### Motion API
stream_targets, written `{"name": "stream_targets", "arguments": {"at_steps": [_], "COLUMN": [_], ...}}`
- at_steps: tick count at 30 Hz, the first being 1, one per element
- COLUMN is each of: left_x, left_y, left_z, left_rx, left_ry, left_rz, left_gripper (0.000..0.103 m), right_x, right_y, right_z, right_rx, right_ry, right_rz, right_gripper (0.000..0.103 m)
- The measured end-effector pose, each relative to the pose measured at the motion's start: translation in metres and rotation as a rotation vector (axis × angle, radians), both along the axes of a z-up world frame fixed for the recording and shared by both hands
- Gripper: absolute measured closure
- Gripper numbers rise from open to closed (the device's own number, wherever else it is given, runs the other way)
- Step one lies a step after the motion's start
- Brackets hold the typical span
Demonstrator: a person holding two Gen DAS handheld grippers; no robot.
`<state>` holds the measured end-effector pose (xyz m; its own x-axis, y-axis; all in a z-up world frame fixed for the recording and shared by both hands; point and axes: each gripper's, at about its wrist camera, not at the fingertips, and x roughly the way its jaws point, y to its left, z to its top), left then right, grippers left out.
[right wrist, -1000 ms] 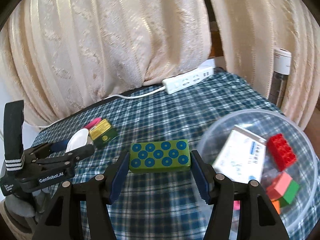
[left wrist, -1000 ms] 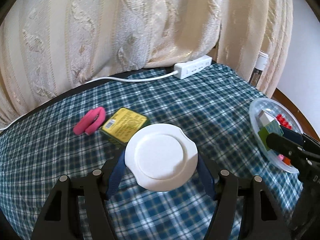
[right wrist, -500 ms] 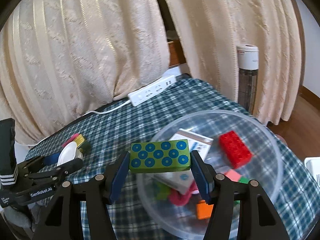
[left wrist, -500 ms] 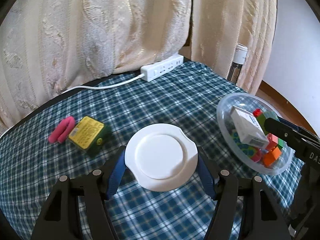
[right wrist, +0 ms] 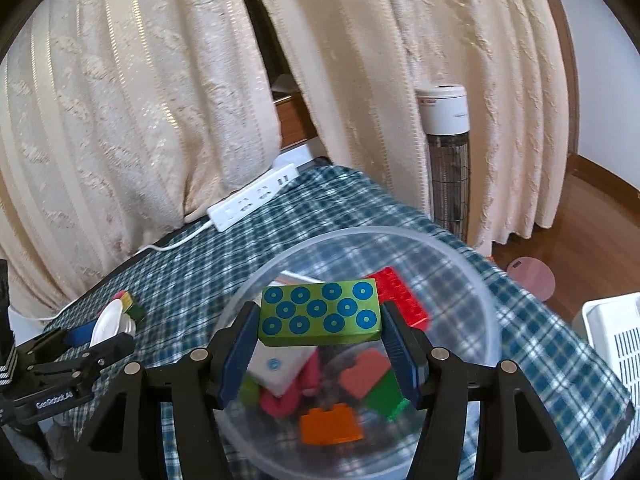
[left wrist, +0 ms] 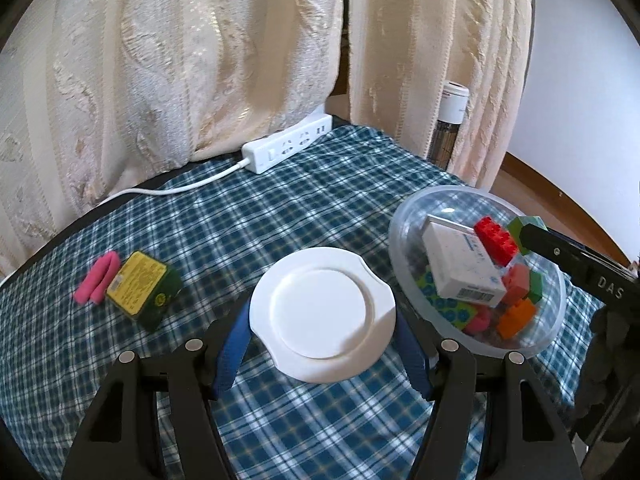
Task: Organize objects
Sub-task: 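Carry the green dotted block and white cup with both grippers toward the bowl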
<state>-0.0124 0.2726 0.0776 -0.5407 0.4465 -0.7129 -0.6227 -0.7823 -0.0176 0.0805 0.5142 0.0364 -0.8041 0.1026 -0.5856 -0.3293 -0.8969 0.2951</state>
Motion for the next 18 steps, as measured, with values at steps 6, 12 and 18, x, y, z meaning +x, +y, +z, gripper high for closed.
{"name": "stream_targets", "arguments": {"at_steps": [6, 12, 18], "left_x": [0.003, 0.008, 0.011], "left_y": [0.014, 0.029, 0.042], "left_z": [0.002, 0.004, 0.006], "left_rx": [-0.001, -0.005, -0.009], "left_ry": [0.004, 0.006, 0.005], "left_rz": [-0.024, -0.051, -0.072], "left_gripper": [0.035, 0.035, 0.035], "right_x": [0.002, 0.006, 0.009], "right_y": [0.015, 0.028, 0.036], "right_z": [-0.005, -0.008, -0.010], "right_rx": [-0.011, -0.030, -0.049], "right_ry": [-0.007, -0.003, -0.001], "right_rz": [-0.029, -0.056, -0.065], "right_gripper": [0.039, 0.039, 0.032]}}
